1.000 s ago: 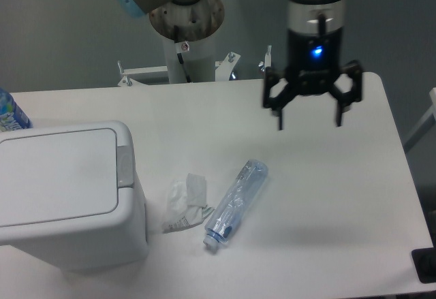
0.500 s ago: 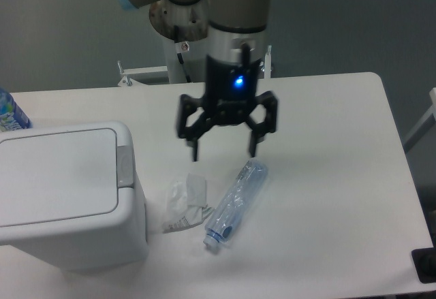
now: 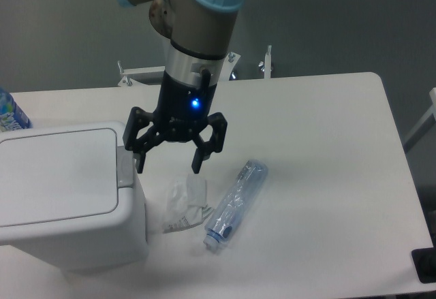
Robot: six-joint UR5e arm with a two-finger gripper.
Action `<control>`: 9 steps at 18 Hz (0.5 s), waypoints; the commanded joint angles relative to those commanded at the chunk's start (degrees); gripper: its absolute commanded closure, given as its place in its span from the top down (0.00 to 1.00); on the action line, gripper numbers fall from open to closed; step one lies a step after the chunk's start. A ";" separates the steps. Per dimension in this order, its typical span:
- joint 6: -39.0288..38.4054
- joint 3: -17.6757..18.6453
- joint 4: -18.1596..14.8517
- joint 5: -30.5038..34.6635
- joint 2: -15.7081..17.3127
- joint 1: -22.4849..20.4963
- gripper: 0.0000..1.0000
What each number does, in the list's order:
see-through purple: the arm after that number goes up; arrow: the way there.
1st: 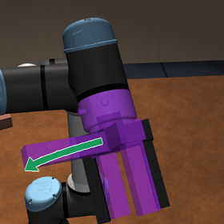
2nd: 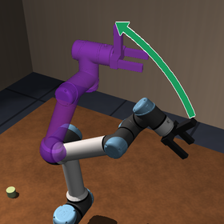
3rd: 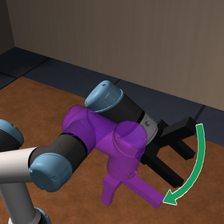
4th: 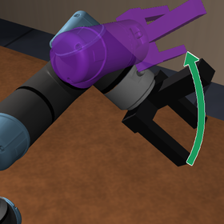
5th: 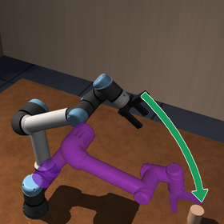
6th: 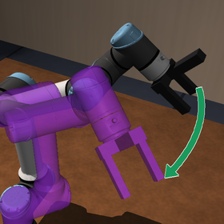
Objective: Open the trash can
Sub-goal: 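Move the gripper down toward the lid edge of the white trash can, then push the gripper against the lid edge to flip the lid open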
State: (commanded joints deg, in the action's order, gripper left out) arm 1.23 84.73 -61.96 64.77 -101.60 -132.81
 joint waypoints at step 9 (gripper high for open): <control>0.00 0.70 0.09 0.18 -0.35 0.09 1.00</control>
State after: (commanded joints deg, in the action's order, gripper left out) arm 1.23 85.43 -61.88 64.95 -101.95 -132.71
